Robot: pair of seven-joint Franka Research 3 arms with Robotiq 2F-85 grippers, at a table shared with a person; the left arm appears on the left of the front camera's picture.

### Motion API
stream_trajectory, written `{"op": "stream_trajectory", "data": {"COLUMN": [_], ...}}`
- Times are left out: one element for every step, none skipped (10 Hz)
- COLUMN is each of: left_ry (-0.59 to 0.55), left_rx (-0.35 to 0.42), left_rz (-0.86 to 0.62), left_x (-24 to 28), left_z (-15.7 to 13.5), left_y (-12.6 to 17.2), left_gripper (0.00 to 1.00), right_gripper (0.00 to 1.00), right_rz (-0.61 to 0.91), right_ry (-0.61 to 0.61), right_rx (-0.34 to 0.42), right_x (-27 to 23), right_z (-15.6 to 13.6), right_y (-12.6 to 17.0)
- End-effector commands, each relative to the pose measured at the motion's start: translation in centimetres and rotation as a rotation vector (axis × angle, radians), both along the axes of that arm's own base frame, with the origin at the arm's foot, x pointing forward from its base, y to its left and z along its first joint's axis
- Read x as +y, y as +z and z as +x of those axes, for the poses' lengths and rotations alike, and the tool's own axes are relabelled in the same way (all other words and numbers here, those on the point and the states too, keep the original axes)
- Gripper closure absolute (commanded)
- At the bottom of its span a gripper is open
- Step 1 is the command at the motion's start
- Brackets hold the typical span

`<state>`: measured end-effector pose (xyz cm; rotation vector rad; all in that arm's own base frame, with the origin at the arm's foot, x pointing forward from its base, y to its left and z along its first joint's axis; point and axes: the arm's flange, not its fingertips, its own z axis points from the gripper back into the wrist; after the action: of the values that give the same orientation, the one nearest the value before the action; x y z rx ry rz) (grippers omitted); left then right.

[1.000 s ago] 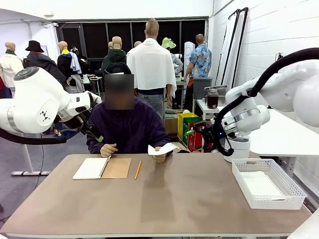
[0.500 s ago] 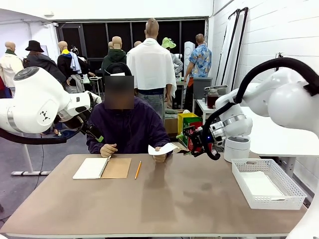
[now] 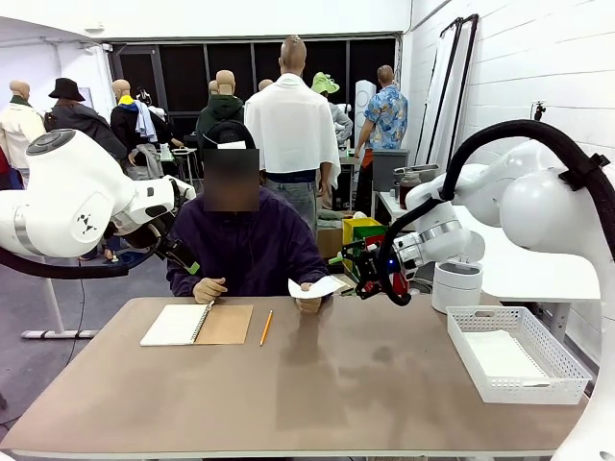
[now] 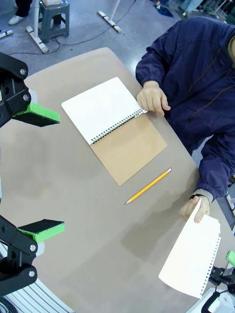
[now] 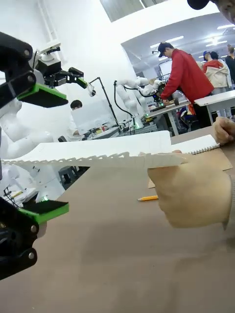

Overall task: Sort the paper based on its condition.
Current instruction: If a person hands you a paper, place it in the Organizing basket , and if it's crumpled, put it in the Trash can.

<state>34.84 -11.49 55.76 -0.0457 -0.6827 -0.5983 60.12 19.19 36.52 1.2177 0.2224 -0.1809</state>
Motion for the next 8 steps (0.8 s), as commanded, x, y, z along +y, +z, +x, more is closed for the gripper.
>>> {"op": "stream_trajectory", "data": {"left_ry": [0.000,0.000,0.000,0.000,0.000,0.000,0.000,0.000], "left_rx": [-0.003,-0.003,-0.003,-0.003,-0.003,-0.003,-0.003,-0.003], "left_rz": [-0.004,-0.004,-0.004,-0.004,-0.004,-0.004,-0.004,-0.004], "left_x": [0.07,0.07,0.07,0.07,0.07,0.07,0.07,0.07], "left_z": [0.15,0.15,0.15,0.15,0.15,0.15,0.15,0.15], "left_y": [0.06,0.06,0.06,0.06,0.06,0.06,0.06,0.06], "left_gripper": [0.00,0.00,0.00,0.00,0.00,0.00,0.00,0.00], "right_gripper": [0.35,0.42,0.62,0.81,0.94,1.00,1.00,1.00], "right_rz": [-0.004,0.007,0.001,0.006,-0.009,0.006,0.019,0.022], "right_ry": [0.023,0.028,0.027,0.031,0.026,0.028,0.033,0.037], "right_rx": [0.039,0.061,0.068,0.063,0.081,0.079,0.092,0.099], "right_x": [0.08,-0.01,-0.02,-0.02,-0.15,-0.20,-0.14,-0.06], "right_z": [1.11,1.14,1.33,1.22,1.23,1.44,1.41,1.46], "right_y": [-0.05,-0.23,-0.34,-0.34,-0.33,-0.38,-0.38,-0.37]}}
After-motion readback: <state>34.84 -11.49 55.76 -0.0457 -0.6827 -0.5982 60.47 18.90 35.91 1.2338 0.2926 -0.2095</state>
